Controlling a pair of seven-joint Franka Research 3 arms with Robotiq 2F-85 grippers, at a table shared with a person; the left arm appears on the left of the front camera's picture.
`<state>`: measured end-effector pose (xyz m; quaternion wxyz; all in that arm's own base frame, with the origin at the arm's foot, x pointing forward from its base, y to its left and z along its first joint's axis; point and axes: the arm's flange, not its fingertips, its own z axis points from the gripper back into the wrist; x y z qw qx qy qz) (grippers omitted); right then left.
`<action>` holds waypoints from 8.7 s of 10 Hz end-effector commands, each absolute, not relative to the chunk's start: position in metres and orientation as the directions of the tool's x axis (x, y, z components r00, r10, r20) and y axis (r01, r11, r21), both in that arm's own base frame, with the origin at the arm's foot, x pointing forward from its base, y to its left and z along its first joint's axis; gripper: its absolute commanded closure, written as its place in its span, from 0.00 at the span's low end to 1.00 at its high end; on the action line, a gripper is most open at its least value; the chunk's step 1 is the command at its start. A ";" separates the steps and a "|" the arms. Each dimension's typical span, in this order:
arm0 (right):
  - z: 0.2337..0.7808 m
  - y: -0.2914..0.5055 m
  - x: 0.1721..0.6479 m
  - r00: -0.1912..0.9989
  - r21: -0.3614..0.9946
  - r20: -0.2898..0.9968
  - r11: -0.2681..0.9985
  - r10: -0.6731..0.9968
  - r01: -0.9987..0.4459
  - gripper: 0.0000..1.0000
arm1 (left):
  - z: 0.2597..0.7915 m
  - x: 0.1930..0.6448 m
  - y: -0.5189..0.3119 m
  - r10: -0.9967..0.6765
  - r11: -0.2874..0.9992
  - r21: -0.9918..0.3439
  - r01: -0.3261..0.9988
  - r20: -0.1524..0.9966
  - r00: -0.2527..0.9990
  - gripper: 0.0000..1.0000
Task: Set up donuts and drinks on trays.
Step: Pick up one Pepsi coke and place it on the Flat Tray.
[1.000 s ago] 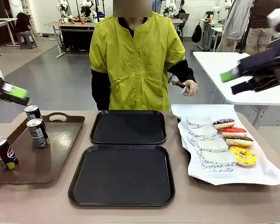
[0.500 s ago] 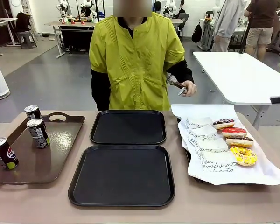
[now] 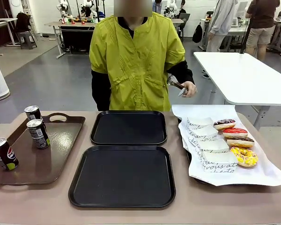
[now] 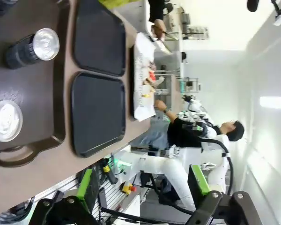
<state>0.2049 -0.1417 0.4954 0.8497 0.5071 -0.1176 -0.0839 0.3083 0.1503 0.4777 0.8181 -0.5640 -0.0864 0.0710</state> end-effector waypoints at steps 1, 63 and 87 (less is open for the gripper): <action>0.441 -0.080 0.160 0.951 0.861 0.162 0.508 -0.265 -0.005 0.00 | 0.487 0.300 0.154 0.219 0.424 -0.905 -0.037 0.063 0.974 0.00; 0.499 -0.144 0.196 0.955 0.874 0.128 0.485 -0.268 0.019 0.00 | 0.387 0.494 -0.021 -0.045 0.999 -0.018 0.048 0.125 0.991 1.00; 0.499 -0.144 0.196 0.955 0.874 0.128 0.485 -0.268 0.019 0.00 | 0.538 0.425 -0.090 -0.251 0.967 0.058 0.247 0.084 0.964 0.43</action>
